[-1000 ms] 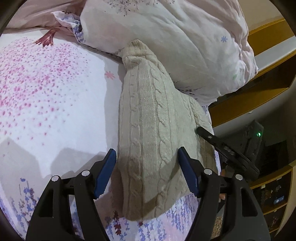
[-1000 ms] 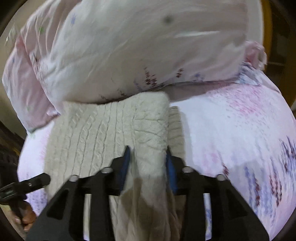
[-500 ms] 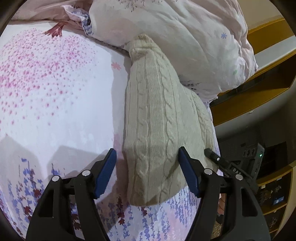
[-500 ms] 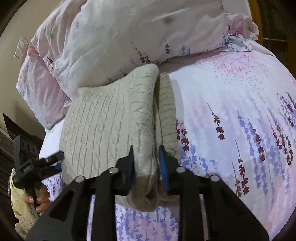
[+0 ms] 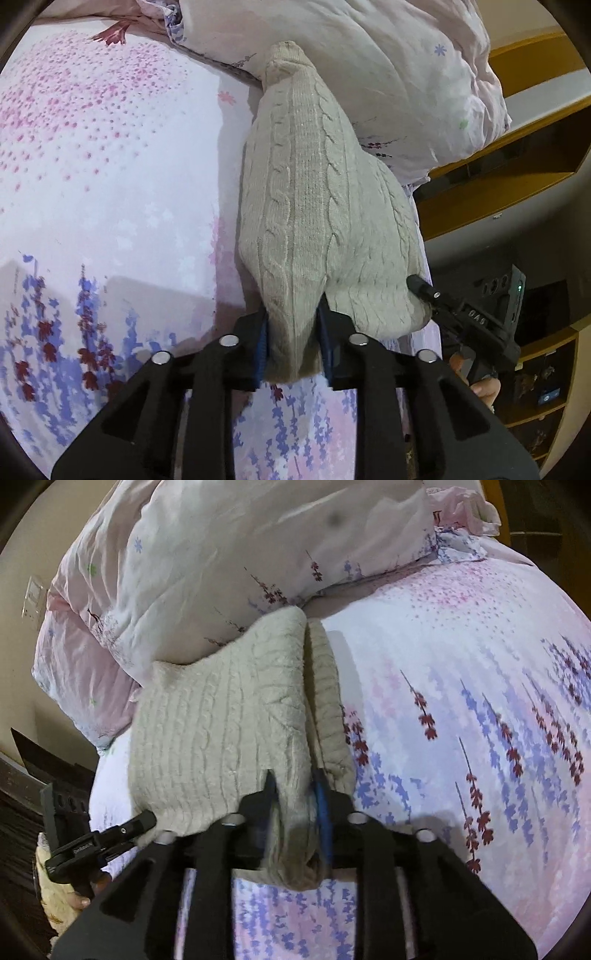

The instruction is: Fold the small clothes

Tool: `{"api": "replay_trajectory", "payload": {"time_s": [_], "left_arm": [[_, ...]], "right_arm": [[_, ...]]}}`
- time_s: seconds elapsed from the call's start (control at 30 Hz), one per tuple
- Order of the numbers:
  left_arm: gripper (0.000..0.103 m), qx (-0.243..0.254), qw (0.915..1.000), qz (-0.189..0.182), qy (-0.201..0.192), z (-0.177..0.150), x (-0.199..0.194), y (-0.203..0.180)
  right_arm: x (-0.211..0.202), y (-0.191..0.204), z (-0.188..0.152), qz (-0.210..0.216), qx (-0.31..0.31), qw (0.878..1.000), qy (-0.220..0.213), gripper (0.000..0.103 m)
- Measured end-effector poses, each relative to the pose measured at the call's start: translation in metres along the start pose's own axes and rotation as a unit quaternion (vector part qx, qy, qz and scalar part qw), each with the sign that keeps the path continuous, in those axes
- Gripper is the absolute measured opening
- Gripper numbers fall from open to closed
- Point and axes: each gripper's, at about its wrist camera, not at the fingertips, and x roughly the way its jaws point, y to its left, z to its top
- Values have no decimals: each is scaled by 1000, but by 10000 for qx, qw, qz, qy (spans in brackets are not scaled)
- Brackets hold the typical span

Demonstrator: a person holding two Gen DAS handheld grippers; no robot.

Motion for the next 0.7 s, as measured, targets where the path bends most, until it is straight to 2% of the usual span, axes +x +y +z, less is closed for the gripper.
{"api": "replay_trajectory", "payload": {"time_s": [0.03,0.07,0.13,0.17,0.2,0.3,0.37,0.43,0.53,0.67,0.7], "left_arm": [[31,-42,10000,-3,20,6,-4,0],[35,-55,10000,-9,20,11,-6,0],[50,-2,10000,49,12,24,-7,-5],[60,18,9998,194,-40,32,-5,-7],[61,12,9996,242,-106,38,-5,-8],[64,-125,9993,-1,-359,52,-14,-8],[68,15,9976,402,-559,65,-13,-10],[68,-59,9965,666,-496,80,-3,-5],[69,-209,9974,565,-393,98,13,0],[71,-104,9980,566,-261,114,33,-4],[68,-135,9982,520,-257,116,35,-1]], "right_arm": [[-2,2,5,91,24,9999,-74,51],[-5,3,15,204,62,9995,-218,56],[-3,5,32,282,116,9990,-339,57],[2,5,42,313,181,9988,-336,57],[11,4,53,325,283,9987,-280,57],[35,4,71,248,394,9989,-83,57],[48,3,77,166,399,9991,14,54],[59,3,81,131,422,9990,78,39],[62,8,80,-21,216,9998,-18,18],[46,26,75,72,-453,9977,-505,13],[43,26,75,91,-524,9967,-606,12]]}}
